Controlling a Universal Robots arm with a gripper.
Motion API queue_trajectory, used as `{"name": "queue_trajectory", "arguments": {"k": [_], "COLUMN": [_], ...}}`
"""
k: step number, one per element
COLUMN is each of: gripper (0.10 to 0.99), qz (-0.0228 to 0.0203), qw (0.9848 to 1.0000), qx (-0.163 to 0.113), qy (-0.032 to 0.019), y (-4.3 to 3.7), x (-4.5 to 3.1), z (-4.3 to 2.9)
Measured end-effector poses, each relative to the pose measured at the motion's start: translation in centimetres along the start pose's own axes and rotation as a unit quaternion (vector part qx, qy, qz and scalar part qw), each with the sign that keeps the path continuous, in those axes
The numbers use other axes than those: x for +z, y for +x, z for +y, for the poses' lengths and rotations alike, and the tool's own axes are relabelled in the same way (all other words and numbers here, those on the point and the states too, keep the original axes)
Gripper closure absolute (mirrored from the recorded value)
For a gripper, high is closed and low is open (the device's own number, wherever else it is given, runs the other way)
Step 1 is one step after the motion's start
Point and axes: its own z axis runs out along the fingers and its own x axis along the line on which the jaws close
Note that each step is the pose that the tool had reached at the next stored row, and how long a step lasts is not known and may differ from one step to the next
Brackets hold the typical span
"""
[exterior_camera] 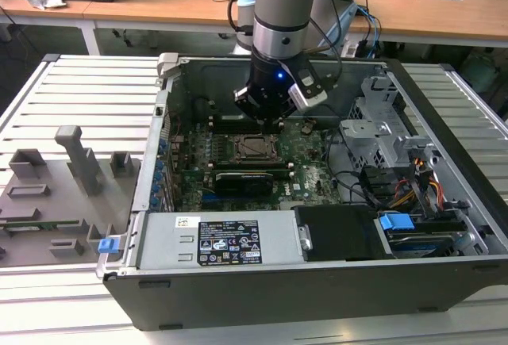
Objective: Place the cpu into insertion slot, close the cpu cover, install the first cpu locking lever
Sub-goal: 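Install the first cpu locking lever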
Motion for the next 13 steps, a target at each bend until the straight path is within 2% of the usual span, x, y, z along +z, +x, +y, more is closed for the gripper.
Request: {"name": "queue_trajectory", "arguments": {"k": [1,4,7,13], "gripper": [0.984,0.984,0.984,0.984], "qz": [-0.0001,-0.0001,-0.0002,-0.0002], "qw": [1.0,1.0,1.0,1.0], "qx": [0.0,0.001,0.002,0.002], "qy": [-0.0001,-0.0001,-0.0001,-0.0002], "y": [0.0,-0.01,0.0,0.35], "x": [-0.13,-1.26,-1.28,-1.16], "z": [0.01,0.09,-0.04,-0.79]}}
